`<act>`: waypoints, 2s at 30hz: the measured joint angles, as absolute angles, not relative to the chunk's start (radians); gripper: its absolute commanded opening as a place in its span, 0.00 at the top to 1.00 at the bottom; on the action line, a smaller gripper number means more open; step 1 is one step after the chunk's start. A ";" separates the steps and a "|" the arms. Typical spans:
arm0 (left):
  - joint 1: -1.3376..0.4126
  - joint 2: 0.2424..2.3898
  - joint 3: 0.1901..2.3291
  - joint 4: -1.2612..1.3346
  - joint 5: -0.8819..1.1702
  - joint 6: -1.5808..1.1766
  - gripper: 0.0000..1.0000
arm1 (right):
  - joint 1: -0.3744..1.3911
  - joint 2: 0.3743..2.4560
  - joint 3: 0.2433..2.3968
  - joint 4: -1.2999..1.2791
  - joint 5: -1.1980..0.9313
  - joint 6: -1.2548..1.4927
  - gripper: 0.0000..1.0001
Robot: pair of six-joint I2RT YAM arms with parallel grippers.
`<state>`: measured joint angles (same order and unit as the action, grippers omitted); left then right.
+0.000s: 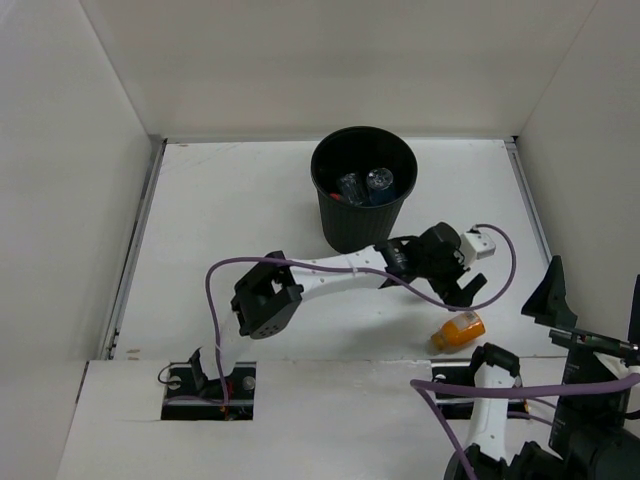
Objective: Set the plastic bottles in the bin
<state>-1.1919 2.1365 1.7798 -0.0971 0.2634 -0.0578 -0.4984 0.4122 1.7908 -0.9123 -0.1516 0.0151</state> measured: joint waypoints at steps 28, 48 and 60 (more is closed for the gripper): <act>-1.291 2.275 1.778 -0.101 0.297 -0.199 0.00 | -0.509 0.456 1.847 -0.855 -0.247 0.129 0.00; -1.223 2.312 1.792 -0.120 0.262 -0.071 0.88 | -0.474 0.467 1.830 -0.802 -0.270 0.139 0.00; -1.026 2.074 1.844 -0.254 0.242 0.049 0.91 | -0.456 0.487 1.576 -0.694 -0.272 0.182 0.00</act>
